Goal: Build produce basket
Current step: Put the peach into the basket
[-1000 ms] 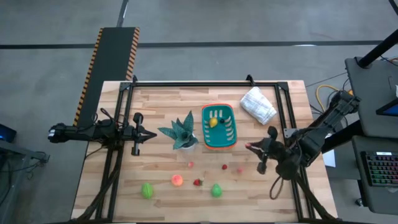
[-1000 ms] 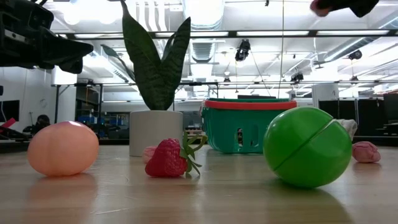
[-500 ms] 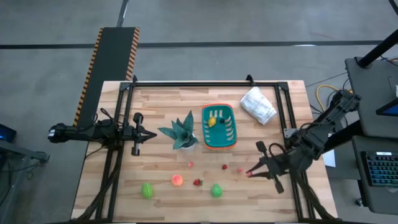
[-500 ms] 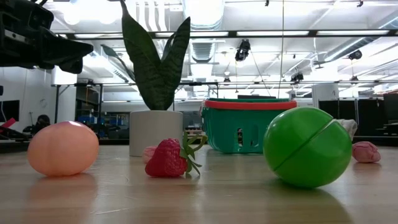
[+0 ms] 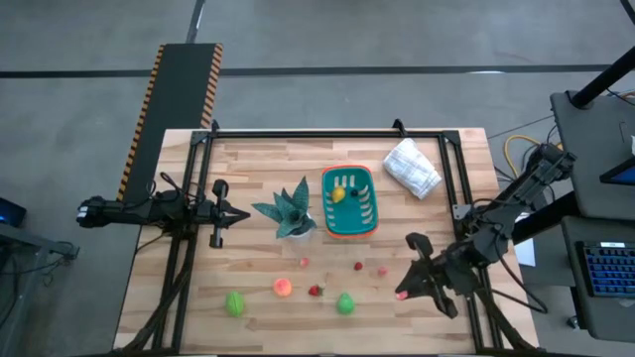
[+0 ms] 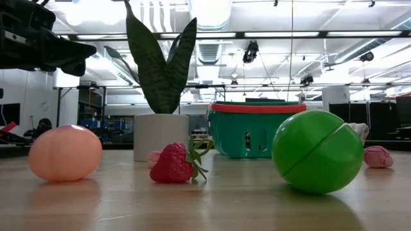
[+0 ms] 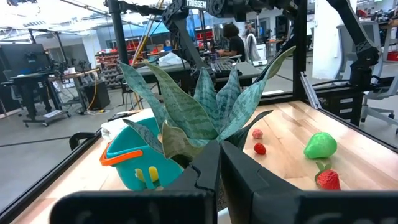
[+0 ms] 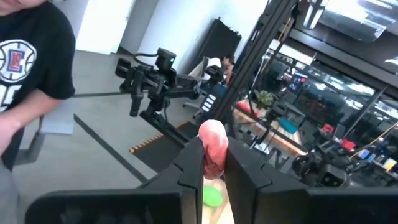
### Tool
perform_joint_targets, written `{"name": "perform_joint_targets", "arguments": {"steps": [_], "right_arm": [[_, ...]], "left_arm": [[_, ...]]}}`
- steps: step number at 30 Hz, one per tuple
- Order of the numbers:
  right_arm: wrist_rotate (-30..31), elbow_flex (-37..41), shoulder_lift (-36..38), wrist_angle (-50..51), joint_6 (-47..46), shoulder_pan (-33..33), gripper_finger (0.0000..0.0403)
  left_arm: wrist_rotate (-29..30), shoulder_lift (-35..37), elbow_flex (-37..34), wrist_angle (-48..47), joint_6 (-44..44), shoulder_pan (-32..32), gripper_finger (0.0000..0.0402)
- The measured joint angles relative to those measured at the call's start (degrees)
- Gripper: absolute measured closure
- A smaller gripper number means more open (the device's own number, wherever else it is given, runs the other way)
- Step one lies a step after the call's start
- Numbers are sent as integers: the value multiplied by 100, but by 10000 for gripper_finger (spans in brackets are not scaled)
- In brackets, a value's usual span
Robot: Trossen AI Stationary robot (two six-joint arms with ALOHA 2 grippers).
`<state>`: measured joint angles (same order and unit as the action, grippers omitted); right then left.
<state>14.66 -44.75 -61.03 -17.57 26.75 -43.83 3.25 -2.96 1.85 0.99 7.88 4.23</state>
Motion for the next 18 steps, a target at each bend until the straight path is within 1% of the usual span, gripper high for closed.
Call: {"name": "perform_joint_targets", "arguments": {"steps": [4, 6, 8, 12, 14, 18], "right_arm": [[11, 0, 0, 13, -214, -2, 365], [110, 0, -2, 22, -299, 0, 365], [497, 0, -58, 9, -436, 13, 365], [1596, 4, -252, 91, -719, 119, 365], [2054, 4, -377, 83, -878, 229, 365], [2633, 4, -610, 115, -1255, 500, 365]], "left_arm": [[0, 2, 0, 4, 0, 2, 402], [2, 1, 0, 4, 0, 1, 402], [1, 1, 0, 3, 0, 0, 402], [2, 0, 2, 4, 0, 0, 402], [2, 2, 0, 4, 0, 0, 402], [1, 4, 0, 4, 0, 1, 402]]}}
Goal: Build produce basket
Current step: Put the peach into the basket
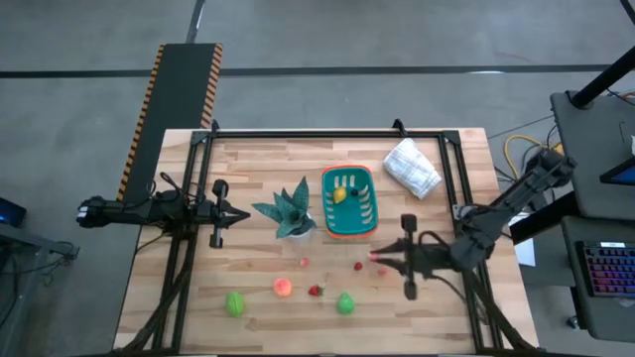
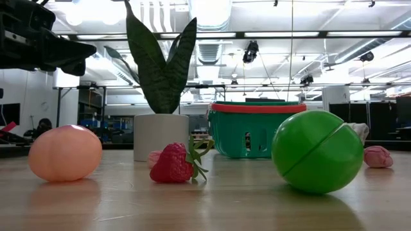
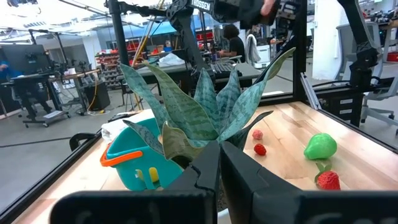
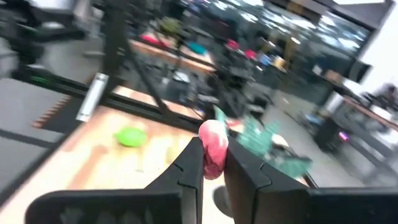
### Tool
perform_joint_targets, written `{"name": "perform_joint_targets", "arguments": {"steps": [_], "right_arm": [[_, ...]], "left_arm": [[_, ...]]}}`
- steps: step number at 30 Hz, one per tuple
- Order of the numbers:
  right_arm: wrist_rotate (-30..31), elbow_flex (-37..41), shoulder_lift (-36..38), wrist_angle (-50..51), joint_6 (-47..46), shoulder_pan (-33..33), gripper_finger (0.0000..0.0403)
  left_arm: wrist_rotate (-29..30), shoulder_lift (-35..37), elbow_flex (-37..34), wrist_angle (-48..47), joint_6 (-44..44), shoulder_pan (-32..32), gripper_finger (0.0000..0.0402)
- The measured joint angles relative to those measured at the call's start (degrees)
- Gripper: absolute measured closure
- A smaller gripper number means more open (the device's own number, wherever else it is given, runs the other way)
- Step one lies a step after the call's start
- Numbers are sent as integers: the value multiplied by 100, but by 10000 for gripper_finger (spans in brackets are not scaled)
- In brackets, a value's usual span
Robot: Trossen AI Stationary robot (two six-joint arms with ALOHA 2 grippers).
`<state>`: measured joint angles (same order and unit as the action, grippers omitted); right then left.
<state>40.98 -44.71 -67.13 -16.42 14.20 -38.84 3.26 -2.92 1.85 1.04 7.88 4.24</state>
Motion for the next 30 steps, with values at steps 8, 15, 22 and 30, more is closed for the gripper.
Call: {"name": "perform_joint_targets", "arguments": {"steps": [8, 15, 22, 30], "right_arm": [[93, 7, -299, 548, -653, 595, 365], [69, 30, -299, 868, -948, 1009, 365], [55, 31, -300, 1134, -1436, 1352, 365], [-237, 31, -302, 1603, -1874, 1755, 365]], "left_arm": [[1, -2, 2, -2, 0, 1, 402], [1, -2, 0, 0, 0, -1, 402], [1, 4, 0, -1, 0, -1, 402], [0, 0, 1, -1, 0, 0, 402]]}}
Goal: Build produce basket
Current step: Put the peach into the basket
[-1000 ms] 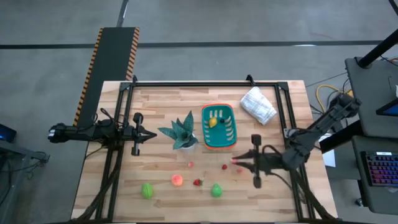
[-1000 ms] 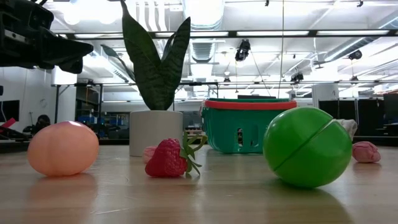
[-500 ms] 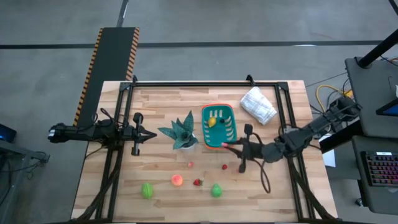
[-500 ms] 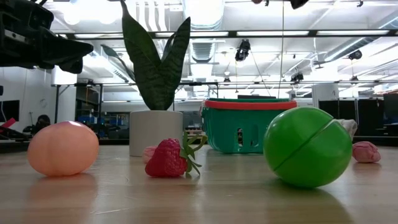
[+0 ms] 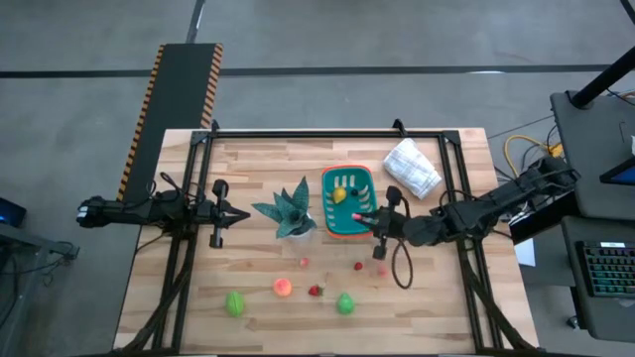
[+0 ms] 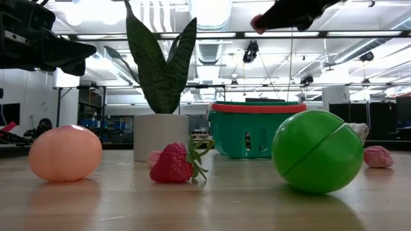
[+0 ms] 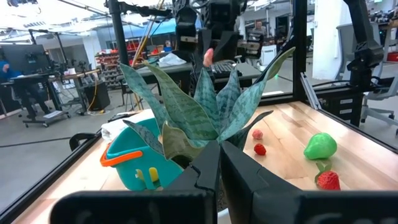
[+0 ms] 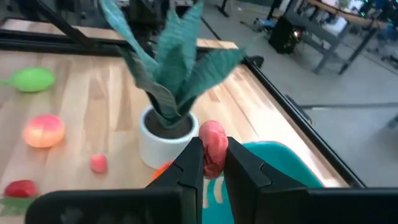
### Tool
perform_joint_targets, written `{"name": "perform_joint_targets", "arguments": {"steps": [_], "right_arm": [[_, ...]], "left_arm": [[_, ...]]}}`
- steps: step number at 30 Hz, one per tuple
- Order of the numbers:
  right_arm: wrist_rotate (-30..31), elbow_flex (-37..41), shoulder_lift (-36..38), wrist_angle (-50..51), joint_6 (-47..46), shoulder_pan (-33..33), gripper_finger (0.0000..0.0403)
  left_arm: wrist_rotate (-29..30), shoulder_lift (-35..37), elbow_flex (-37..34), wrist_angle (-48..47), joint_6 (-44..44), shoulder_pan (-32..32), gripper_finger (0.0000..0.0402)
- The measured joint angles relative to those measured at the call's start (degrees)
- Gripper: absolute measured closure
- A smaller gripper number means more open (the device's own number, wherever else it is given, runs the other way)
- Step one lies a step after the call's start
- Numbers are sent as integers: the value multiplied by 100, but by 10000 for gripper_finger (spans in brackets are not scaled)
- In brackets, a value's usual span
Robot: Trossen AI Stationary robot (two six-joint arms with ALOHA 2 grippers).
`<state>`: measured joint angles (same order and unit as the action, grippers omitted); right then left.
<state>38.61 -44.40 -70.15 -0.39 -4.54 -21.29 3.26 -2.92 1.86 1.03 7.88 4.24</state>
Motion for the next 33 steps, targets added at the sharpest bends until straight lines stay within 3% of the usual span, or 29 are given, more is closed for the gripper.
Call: {"name": "perform_joint_targets", "arguments": {"steps": [6, 19, 33], "right_arm": [[-81, 2, 0, 332, -333, 446, 365], [-1792, 2, 0, 317, -447, 1898, 365], [-2281, 0, 7, 616, -498, 2506, 365]], "left_arm": [[0, -4, -1, -1, 0, -1, 402], [0, 1, -1, 1, 0, 0, 402], [1, -2, -1, 1, 0, -1, 402]]}}
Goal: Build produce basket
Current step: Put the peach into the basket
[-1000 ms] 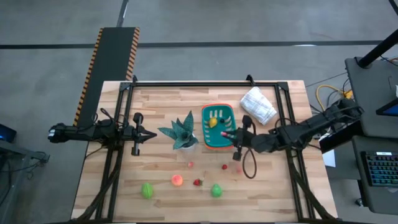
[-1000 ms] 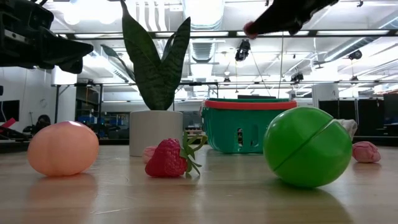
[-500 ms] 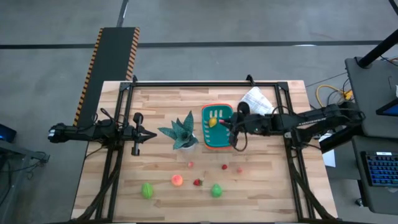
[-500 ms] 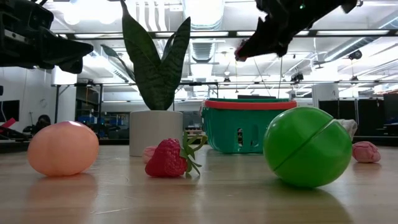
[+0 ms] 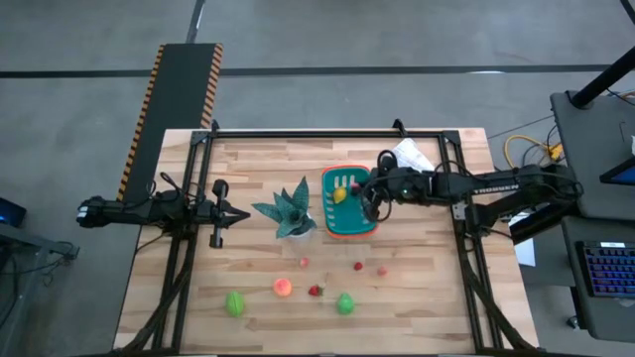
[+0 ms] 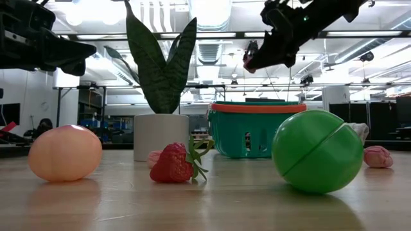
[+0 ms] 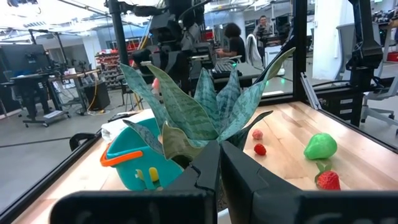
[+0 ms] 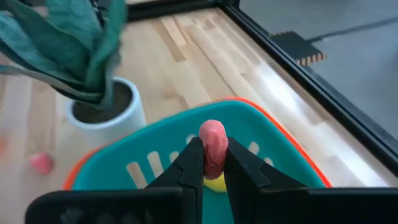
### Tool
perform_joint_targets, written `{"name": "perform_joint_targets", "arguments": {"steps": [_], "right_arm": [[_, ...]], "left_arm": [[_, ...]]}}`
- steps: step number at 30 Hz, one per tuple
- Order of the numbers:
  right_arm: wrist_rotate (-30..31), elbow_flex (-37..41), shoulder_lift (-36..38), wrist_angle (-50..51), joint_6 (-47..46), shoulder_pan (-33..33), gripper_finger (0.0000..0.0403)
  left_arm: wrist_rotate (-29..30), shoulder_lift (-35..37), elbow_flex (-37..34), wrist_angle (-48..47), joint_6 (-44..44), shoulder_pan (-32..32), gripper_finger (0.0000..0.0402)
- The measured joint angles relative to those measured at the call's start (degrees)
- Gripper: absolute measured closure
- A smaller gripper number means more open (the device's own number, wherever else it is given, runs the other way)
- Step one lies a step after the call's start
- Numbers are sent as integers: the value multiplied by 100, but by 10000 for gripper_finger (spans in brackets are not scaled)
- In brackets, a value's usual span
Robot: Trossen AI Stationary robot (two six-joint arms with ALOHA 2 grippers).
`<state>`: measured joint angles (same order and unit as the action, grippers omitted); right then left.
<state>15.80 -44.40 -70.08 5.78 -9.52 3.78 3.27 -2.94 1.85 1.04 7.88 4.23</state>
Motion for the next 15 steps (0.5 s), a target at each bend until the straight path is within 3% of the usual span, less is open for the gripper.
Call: {"name": "perform_joint_targets", "arguments": {"steps": [7, 15], "right_arm": [[-417, 0, -22, 399, -394, 346, 365], [-427, -215, -234, 454, -611, 564, 365]], "left_arm": [[0, 0, 0, 0, 0, 0, 402], [-1, 8, 0, 0, 0, 2, 402]]}}
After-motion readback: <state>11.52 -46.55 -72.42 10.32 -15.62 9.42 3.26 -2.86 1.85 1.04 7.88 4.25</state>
